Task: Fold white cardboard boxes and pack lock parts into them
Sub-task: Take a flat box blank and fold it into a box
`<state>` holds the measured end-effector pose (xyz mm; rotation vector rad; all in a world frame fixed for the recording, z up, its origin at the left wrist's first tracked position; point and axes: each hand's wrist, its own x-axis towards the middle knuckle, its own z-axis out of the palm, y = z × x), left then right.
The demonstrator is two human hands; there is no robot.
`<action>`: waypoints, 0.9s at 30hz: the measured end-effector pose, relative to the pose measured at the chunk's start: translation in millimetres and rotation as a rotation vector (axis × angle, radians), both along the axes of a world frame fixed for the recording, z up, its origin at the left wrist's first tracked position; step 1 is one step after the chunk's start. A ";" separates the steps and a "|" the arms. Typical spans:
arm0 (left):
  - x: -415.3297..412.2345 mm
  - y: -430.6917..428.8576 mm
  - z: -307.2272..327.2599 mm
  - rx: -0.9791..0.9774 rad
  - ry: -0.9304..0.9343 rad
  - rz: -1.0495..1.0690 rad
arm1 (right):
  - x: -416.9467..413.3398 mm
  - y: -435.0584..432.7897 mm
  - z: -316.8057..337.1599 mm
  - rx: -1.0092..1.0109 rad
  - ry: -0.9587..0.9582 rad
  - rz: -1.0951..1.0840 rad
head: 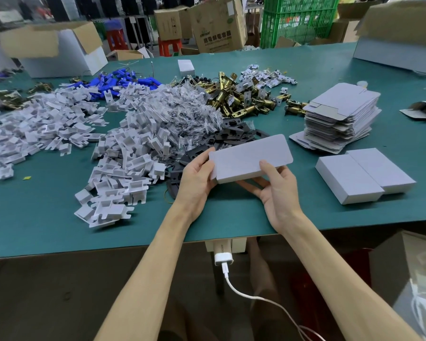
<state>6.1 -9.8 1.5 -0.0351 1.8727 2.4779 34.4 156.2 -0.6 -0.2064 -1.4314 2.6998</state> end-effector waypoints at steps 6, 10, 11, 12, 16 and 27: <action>-0.9 0.5 -5.3 -0.086 0.058 -0.028 | -0.4 0.8 -1.4 0.031 -0.009 0.003; 0.8 0.5 -4.6 -0.096 0.086 -0.030 | -0.2 0.7 -1.1 0.027 -0.005 0.010; 1.1 0.7 -4.1 -0.094 0.088 -0.031 | 0.0 0.8 -1.1 0.023 -0.003 0.010; 1.3 0.8 -3.7 -0.091 0.087 -0.030 | 0.1 0.9 -1.1 0.016 0.001 0.011; 0.5 -0.9 -3.0 -0.037 0.072 0.000 | 1.2 1.5 -2.0 0.003 0.027 0.006; -4.6 -7.8 0.1 0.170 0.087 0.004 | 3.0 -1.2 -2.3 0.097 0.083 0.033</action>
